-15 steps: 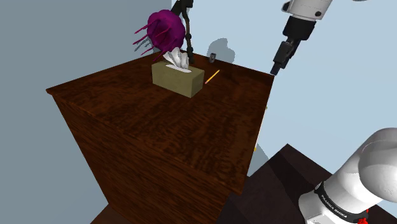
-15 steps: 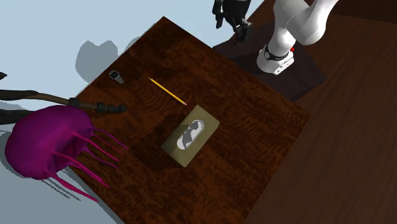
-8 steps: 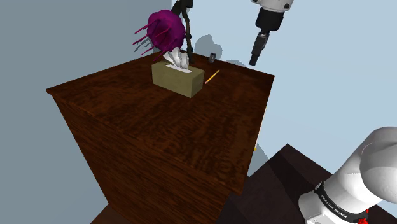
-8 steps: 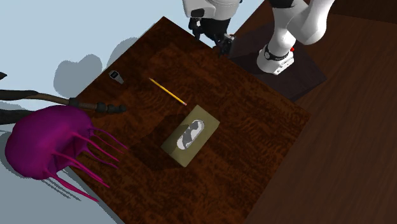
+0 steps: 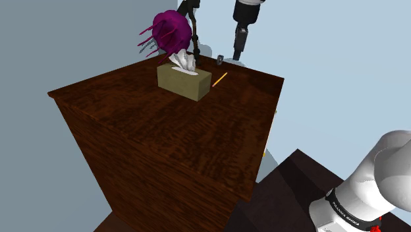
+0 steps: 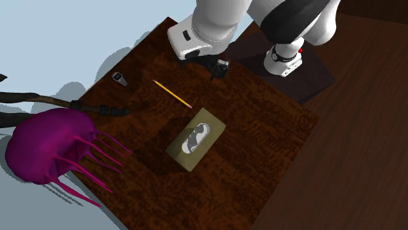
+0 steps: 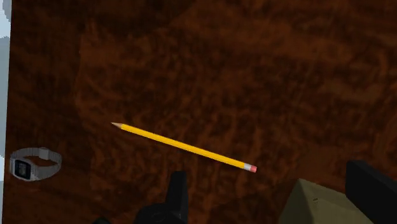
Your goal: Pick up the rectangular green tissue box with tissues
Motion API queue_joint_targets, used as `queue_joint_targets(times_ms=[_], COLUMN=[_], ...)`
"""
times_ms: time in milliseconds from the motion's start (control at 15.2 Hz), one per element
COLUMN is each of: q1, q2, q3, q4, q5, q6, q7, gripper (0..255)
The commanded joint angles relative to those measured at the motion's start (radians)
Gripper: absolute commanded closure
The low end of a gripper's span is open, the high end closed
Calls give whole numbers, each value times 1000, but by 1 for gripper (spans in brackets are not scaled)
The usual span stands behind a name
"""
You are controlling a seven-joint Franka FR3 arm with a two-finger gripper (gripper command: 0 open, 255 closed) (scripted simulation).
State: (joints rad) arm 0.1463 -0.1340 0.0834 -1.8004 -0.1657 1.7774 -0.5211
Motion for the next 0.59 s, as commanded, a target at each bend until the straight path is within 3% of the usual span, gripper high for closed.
queue_joint_targets(times_ms=[0, 528], q1=[18, 102], q2=[69, 304], q3=[21, 97], q4=[79, 359], q5=[-29, -159], q6=[-2, -21], q7=[-37, -183], gripper=[0, 0])
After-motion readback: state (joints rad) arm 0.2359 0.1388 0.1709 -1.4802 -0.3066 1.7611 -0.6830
